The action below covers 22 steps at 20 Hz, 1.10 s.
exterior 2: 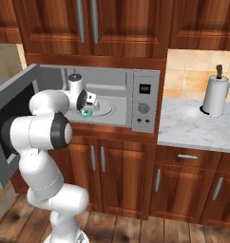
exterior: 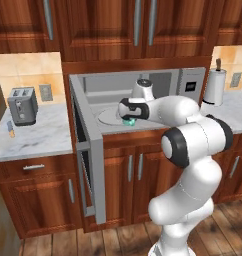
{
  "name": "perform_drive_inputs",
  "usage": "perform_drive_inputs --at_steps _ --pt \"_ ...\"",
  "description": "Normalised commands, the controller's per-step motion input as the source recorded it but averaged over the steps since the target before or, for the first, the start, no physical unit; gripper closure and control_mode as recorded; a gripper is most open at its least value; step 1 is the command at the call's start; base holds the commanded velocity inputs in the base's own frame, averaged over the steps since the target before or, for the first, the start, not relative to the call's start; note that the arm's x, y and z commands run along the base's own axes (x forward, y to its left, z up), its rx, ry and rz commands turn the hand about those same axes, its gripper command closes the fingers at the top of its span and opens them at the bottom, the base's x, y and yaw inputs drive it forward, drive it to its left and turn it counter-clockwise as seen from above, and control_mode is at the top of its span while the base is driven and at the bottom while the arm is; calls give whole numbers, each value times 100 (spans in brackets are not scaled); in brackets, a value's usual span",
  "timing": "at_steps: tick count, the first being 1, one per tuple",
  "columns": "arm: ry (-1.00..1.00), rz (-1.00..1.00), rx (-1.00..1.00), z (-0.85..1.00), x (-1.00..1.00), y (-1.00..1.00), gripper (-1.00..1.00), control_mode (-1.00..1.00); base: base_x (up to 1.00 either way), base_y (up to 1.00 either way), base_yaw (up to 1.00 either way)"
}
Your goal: Pick the mug from the counter and place it inside the microwave. Then close the microwave.
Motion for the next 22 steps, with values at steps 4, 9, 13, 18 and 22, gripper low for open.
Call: perform_drive_inputs --at_steps 4,9,13,18,22 --pt "1 0 0 0 28 0 100 -100 0 0 0" --pt "1 0 0 0 31 2 100 -100 0 0 0" --pt "0 0 0 -13 25 6 100 -100 0 0 0" --pt "0 0 0 -24 32 4 100 -100 0 0 0" --pt "0 0 0 -16 34 6 100 -100 0 0 0"
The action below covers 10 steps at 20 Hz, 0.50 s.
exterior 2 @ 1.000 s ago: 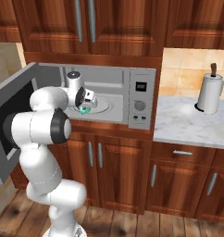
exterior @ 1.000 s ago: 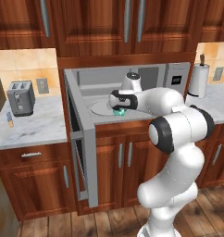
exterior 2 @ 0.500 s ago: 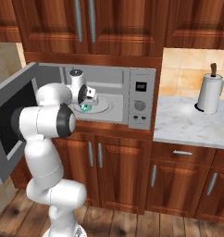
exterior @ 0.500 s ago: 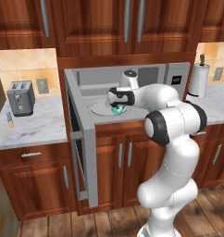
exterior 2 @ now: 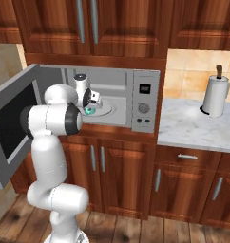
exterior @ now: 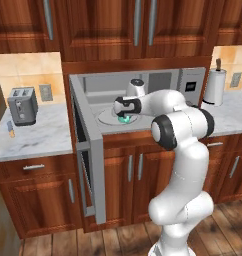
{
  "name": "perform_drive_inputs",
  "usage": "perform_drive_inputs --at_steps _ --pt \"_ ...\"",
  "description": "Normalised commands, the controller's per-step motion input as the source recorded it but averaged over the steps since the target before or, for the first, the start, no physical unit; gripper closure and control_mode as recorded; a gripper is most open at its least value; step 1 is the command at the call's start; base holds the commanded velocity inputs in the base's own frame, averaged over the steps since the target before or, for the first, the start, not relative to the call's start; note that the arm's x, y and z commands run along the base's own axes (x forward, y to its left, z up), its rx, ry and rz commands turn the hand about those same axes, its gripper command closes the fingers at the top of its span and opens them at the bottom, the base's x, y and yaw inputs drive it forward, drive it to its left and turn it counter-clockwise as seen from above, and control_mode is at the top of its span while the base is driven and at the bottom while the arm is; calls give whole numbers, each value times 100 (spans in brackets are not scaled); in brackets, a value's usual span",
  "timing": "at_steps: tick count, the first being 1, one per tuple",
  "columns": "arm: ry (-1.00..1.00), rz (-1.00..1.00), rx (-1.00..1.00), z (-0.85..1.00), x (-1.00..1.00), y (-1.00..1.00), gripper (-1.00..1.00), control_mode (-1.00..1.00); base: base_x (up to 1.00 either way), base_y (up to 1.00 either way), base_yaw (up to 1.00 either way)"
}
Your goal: Pick the mug from the counter and place it inside the microwave. Then close the microwave.
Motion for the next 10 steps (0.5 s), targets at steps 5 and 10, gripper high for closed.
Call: perform_drive_inputs --at_steps 5,10 --pt "0 0 0 -10 29 8 100 -100 0 0 0" --pt "0 0 0 -9 12 9 100 -100 0 0 0"
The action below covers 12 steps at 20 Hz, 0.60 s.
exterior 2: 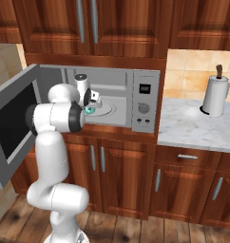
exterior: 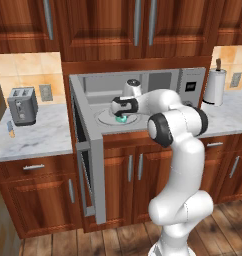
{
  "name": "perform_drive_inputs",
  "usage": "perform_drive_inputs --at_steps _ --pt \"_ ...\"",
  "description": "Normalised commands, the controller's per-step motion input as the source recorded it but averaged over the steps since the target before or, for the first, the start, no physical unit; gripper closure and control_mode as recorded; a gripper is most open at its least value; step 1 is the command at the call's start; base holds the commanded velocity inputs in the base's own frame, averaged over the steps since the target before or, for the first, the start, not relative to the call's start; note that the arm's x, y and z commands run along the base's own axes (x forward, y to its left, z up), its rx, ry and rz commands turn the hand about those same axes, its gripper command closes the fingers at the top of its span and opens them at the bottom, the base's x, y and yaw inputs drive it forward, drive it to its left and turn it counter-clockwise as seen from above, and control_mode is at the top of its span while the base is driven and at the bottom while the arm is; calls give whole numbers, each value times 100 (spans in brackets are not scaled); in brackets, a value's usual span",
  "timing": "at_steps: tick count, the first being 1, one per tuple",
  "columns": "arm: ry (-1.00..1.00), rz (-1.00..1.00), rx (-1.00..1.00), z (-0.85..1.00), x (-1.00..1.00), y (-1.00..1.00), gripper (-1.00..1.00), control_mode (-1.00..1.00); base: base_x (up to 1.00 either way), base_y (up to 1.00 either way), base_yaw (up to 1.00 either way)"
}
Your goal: Pick the mug from the counter and place it inside the microwave. Then close the microwave.
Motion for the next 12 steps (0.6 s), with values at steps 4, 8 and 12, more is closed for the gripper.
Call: perform_drive_inputs --at_steps 4,8,12 --pt "0 0 0 -10 12 4 100 -100 0 0 0" --pt "1 0 0 -14 26 0 100 -100 0 0 0" --pt "2 0 0 -12 21 0 100 -100 0 0 0"
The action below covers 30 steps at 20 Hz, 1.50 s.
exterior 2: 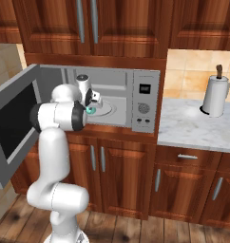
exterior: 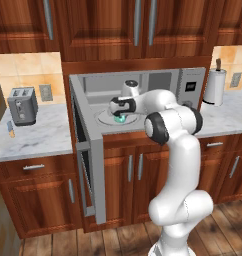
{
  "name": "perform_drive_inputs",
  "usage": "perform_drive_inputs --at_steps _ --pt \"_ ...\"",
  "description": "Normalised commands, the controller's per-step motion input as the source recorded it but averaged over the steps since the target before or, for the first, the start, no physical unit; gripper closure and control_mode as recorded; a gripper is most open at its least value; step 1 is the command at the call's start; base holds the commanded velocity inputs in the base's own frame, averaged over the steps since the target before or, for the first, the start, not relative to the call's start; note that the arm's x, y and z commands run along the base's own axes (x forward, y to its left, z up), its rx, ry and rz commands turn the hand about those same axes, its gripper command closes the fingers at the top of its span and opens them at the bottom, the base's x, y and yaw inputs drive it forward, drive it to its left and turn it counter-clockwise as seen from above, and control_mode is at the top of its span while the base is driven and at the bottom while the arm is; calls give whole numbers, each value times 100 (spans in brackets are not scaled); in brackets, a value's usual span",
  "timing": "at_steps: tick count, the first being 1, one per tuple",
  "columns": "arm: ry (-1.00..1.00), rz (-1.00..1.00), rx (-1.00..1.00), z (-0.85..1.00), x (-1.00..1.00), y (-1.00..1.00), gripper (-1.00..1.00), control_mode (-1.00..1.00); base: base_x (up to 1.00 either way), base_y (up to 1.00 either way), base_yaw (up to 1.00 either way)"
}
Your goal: Pick the mug from the counter and place it inside the microwave. Then close the microwave.
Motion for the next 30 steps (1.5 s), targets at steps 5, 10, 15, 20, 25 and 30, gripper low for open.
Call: perform_drive_inputs --at_steps 5,10,15,20,25,30 --pt "2 0 0 -8 18 0 100 -100 0 0 0" --pt "0 0 0 -3 2 0 100 -100 0 0 0" --pt "0 0 0 0 0 0 -100 -100 0 0 0" --pt "0 0 0 0 0 0 -100 -100 0 0 0" --pt "0 0 0 -1 -36 -6 -100 -100 0 0 0" --pt "0 0 0 0 -71 -1 -100 -100 0 0 0"
